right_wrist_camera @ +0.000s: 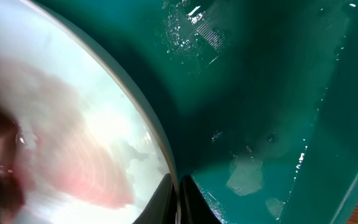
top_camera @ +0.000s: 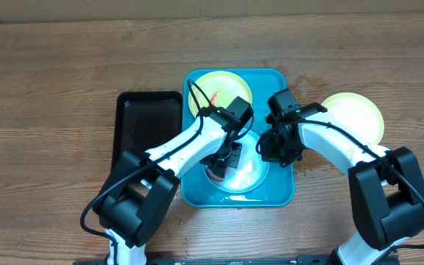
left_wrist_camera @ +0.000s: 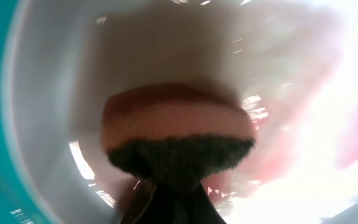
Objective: Clean dirty plates on tray and stack at the side
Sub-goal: 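Scrub the white plate with the sponge in the left gripper, then return the sponge to the black tray with the left gripper, then grasp the white plate rim with right gripper and lift it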
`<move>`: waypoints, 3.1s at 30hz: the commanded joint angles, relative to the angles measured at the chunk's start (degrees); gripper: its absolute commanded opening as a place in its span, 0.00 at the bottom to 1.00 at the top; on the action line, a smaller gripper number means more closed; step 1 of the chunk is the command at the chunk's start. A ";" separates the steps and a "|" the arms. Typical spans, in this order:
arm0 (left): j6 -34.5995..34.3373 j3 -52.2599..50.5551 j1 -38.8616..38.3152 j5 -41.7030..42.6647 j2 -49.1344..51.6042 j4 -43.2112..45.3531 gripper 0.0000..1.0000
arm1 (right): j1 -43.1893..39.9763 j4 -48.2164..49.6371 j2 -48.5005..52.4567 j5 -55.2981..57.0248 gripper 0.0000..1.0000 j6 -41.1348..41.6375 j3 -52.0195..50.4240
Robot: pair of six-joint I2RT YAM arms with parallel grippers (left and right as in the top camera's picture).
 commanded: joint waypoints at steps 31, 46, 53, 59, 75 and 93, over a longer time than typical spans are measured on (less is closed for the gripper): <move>-0.26 4.57 14.56 -10.99 -21.66 -14.43 0.04 | 0.13 0.04 -1.11 0.46 0.07 0.70 -0.31; 3.61 -18.97 24.17 -9.27 -20.09 9.77 0.04 | 0.13 0.02 -1.11 0.46 0.07 0.68 -0.31; 7.67 -20.00 29.46 -8.04 -16.61 10.60 0.04 | 0.13 0.17 -1.11 0.46 0.07 0.68 -0.31; 9.51 -20.02 31.04 -5.07 -11.50 10.73 0.04 | 0.13 0.26 -1.11 0.46 0.08 0.68 -0.31; 6.69 -9.79 31.04 -0.76 -28.55 3.37 0.04 | 0.13 2.25 -1.11 0.46 0.35 0.70 -1.27; 8.41 -7.08 31.15 -14.08 -35.17 -3.48 0.04 | -0.83 -1.14 -1.46 -3.06 0.04 0.96 1.90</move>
